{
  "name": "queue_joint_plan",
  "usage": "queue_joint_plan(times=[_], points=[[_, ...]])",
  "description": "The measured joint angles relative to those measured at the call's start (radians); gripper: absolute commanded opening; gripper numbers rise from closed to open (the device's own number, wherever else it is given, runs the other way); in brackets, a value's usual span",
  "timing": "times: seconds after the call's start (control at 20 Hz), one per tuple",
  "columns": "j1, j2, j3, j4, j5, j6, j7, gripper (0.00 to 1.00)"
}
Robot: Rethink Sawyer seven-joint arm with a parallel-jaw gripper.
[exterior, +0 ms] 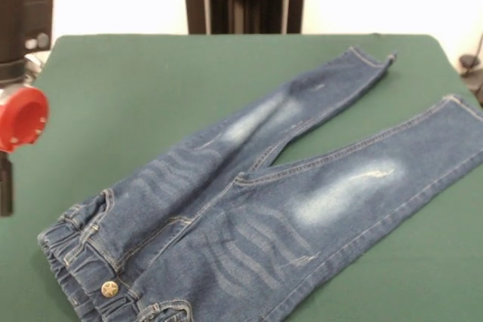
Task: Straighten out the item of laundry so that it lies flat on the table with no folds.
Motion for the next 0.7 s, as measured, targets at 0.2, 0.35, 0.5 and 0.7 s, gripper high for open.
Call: queue_joint_plan(times=[0.2, 0.35, 0.5, 0.7], points=[[0.018, 0.003, -0.009, 0.015, 0.000, -0.029, 0.000, 1.00], [0.029, 0.011, -0.018, 0.023, 0.004, -0.052, 0.000, 1.00], [0.038, 0.029, -0.027, 0.023, 0.005, -0.070, 0.000, 1.00], [0.042, 0.055, -0.033, 0.023, 0.008, -0.080, 0.000, 1.00]])
